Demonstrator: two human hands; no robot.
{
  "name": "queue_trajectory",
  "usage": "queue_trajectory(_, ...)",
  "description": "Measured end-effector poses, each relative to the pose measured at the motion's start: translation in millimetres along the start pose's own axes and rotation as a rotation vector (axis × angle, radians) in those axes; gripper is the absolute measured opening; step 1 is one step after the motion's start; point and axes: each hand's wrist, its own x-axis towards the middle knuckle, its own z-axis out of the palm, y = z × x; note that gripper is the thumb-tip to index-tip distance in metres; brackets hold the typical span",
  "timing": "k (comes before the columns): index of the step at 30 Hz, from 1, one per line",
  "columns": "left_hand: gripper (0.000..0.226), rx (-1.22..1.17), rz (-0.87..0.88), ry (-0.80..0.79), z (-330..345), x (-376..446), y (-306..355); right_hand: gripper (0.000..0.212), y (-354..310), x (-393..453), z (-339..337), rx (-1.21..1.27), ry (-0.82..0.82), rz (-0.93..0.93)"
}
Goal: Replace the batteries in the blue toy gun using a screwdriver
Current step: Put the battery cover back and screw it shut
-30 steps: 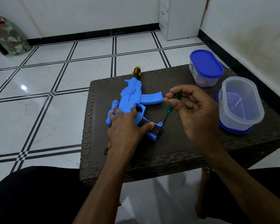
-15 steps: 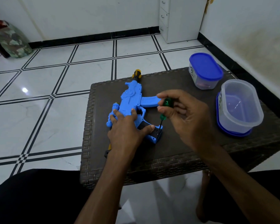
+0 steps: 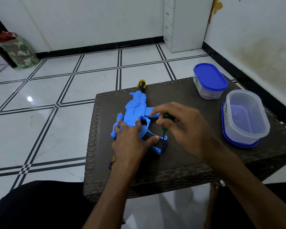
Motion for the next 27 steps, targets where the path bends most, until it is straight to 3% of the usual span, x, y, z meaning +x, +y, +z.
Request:
queue_trajectory(3,0.092,-0.003,-0.002,0.0,-0.1,-0.4,0.2,0.017,1.0,-1.7,3.7,-0.081,-0.004,-0.031)
queue_trajectory(8,0.091,-0.007,-0.005,0.002,-0.4,-0.3,0.8,0.038,-6.7,-2.3,-5.6,0.189,-0.161,0.096)
queue_trajectory(10,0.091,-0.008,0.0,0.002,0.2,-0.7,0.0,0.039,-6.7,-0.8,-4.9,0.154,-0.131,0.069)
queue_trajectory(14,0.093,-0.003,-0.009,-0.003,0.0,-1.0,-0.7,0.019,-0.3,-0.8,2.1,-0.063,-0.003,-0.014)
queue_trajectory(21,0.09,-0.014,-0.002,0.004,0.3,-1.0,0.0,0.04,-4.5,0.4,-1.8,0.271,-0.181,0.118)
queue_trajectory(27,0.087,-0.016,-0.008,-0.004,0.7,-0.1,-1.0,0.012,-6.2,-1.0,5.9,-0.081,0.046,-0.047)
